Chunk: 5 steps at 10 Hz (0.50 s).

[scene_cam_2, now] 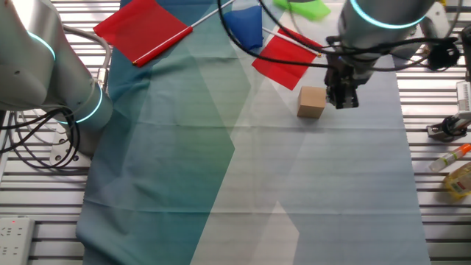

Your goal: Approach and touch the side of the small block

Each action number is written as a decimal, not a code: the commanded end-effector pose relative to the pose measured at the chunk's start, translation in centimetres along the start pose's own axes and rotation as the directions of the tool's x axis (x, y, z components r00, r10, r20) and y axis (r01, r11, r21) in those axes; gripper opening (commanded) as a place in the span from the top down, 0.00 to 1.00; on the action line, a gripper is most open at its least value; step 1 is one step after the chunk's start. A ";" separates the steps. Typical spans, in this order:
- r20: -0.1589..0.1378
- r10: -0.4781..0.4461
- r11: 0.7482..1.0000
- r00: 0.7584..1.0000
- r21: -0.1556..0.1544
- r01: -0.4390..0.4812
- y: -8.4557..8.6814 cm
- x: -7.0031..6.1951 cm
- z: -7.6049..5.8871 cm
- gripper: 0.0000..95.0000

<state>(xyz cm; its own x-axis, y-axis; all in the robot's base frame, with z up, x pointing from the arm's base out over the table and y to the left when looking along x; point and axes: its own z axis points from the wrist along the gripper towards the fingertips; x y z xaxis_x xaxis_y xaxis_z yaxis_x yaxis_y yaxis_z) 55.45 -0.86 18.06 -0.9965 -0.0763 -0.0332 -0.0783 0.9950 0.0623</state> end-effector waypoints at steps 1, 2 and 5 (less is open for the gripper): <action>0.018 0.008 1.000 1.000 -0.006 -0.008 0.0 -0.4 0.1 1.00; 0.015 0.019 1.000 1.000 -0.008 -0.019 0.0 -0.4 0.1 1.00; 0.011 0.025 1.000 1.000 -0.007 -0.025 -0.1 -0.5 0.0 1.00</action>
<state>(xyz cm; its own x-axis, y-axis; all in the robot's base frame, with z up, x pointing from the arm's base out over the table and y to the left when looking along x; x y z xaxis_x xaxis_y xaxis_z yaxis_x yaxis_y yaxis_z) 55.64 -0.94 18.19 -0.9981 -0.0437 -0.0433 -0.0467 0.9963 0.0715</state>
